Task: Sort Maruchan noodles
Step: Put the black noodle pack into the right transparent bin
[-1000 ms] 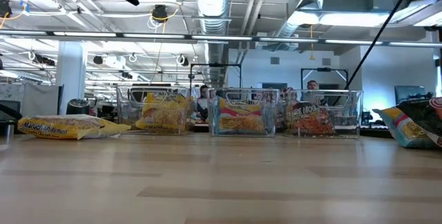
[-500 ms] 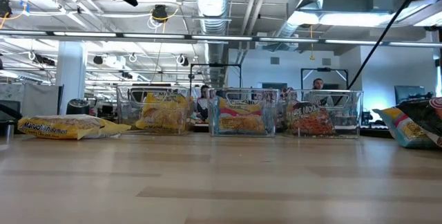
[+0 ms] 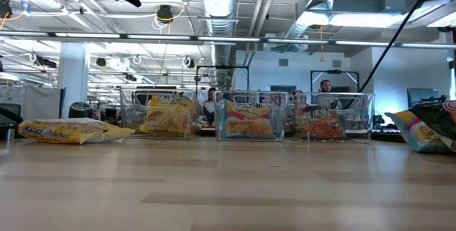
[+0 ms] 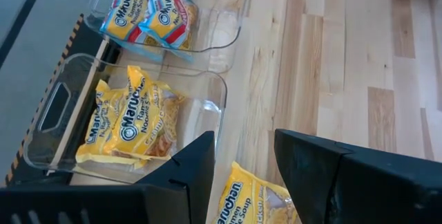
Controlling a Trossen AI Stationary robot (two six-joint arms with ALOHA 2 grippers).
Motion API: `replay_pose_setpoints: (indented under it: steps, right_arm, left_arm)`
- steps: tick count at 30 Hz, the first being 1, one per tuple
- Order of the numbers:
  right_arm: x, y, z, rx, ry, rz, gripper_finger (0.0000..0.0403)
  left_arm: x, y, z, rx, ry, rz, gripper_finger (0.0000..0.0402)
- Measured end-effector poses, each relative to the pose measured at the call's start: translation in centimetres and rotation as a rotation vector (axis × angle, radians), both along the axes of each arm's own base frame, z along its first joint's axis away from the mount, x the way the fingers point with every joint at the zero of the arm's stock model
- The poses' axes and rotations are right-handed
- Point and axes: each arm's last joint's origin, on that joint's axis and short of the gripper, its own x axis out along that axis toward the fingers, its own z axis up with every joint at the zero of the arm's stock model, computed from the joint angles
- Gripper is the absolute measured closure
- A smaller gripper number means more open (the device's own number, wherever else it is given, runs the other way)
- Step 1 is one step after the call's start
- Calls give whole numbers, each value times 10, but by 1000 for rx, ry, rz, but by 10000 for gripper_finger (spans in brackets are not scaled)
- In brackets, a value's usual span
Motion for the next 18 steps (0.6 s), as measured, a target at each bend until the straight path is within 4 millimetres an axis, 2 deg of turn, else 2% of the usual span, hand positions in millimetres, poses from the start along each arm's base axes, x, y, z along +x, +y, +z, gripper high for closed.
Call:
replay_pose_setpoints:
  steps: [3, 6, 15, 18]
  right_arm:
    - [0, -5, -9, 6, 14, -39, 198]
    - [2, -8, -10, 11, 14, -61, 218]
    - [10, -16, -10, 28, 18, -98, 384]
    - [11, -16, -8, 29, 23, -102, 391]
  left_arm:
    - [0, 0, 0, -1, 0, 0, 260]
    - [0, 0, 0, -6, -2, 6, 260]
    - [0, 0, 0, -8, -2, 8, 260]
    - [0, 0, 0, -7, -2, 8, 260]
